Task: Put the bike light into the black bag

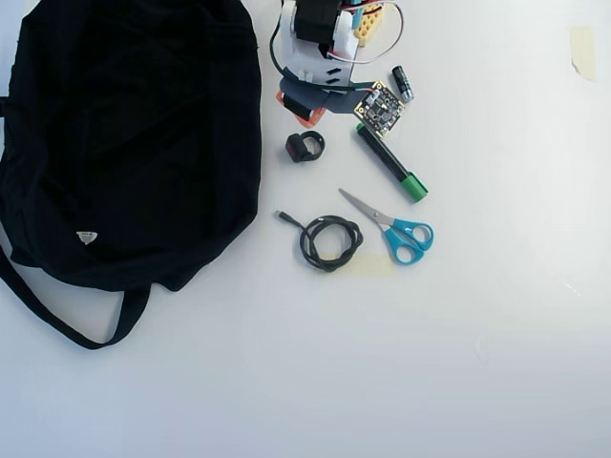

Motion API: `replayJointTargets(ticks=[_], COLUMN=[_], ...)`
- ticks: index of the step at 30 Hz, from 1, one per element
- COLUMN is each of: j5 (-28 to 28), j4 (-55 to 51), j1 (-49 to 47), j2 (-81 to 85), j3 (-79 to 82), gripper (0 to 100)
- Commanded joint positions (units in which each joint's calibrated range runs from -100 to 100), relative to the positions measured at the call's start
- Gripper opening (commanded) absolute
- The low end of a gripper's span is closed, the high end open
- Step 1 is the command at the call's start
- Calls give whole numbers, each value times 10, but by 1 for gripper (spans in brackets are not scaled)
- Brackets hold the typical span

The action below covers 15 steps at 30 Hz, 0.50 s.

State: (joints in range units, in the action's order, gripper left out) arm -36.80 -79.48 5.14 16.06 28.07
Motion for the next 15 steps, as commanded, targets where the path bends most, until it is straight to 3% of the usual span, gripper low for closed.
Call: replayJointTargets(ticks=[1, 8, 15], j5=[-20, -25, -21], j4=[31, 85, 132], j1=[-15, -15, -15], j2=[16, 15, 14], j3=[12, 44, 72], gripper=[2, 4, 21])
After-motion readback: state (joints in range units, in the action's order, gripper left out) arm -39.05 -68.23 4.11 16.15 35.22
